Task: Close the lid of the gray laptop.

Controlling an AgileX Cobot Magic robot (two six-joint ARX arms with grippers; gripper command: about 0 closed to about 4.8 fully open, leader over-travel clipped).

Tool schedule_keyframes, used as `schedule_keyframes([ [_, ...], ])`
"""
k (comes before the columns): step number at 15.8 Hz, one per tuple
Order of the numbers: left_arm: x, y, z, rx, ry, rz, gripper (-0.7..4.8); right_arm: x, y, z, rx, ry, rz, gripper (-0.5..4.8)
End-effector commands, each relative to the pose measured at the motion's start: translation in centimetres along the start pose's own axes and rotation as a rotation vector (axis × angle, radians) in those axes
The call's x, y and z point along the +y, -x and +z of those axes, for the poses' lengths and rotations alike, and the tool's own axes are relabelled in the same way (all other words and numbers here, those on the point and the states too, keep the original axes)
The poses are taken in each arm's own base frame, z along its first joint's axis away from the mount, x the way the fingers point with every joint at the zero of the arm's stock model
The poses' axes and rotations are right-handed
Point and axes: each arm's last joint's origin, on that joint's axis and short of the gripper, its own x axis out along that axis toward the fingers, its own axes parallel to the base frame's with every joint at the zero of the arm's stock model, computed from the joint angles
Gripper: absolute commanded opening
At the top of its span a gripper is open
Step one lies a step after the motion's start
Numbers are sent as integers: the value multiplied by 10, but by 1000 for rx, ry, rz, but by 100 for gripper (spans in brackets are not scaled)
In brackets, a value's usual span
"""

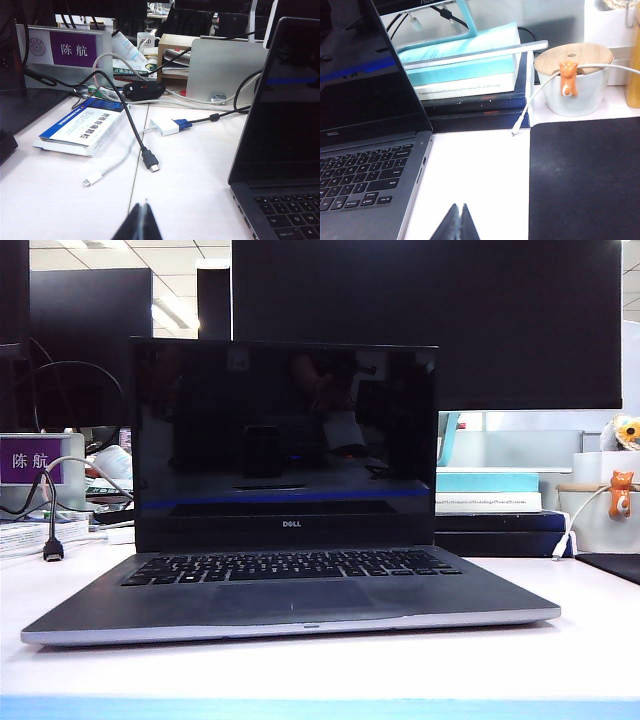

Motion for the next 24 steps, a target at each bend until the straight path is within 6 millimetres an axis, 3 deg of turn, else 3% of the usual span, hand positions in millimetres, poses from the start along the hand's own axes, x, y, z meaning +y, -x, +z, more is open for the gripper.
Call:
schedule_keyframes([
  [1, 0, 0, 1, -14, 2, -5, -5, 0, 0, 0, -4, 2, -3, -6],
  [3, 0, 0, 3, -25, 28, -4, -5, 0, 0, 1, -9, 3, -2, -6],
  [4, 0, 1, 7, -59, 120, -5, -5, 0, 0, 1, -17, -2, 1, -6],
  [6, -2, 5, 29, -130, 252, -38, -5, 2, 2, 10, -47, -64, 9, -6],
  [10, -10, 18, 99, -142, 159, -226, -2, 13, 13, 61, -147, -129, -8, -6],
  [13, -13, 8, 146, -168, -107, -248, 2, 22, 7, 104, -141, -100, -3, -6],
  [14, -13, 2, 158, -169, -156, -244, 47, 25, 2, 117, -124, -79, 17, -6],
  [15, -14, -6, 171, -164, -202, -242, 111, 29, -6, 133, -79, -50, 50, -6],
  [16, -15, -18, 182, -156, -256, -275, 122, 33, -17, 149, -7, -8, 103, -6],
  [20, -20, -72, 198, -83, -384, -428, 122, 38, -67, 177, 318, 79, 268, -6],
  [21, -20, -94, 203, -61, -414, -477, 121, 40, -79, 187, 357, 91, 328, -6],
  [24, -14, -141, 207, -25, -397, -667, 121, 46, -89, 204, 358, 88, 467, -6],
])
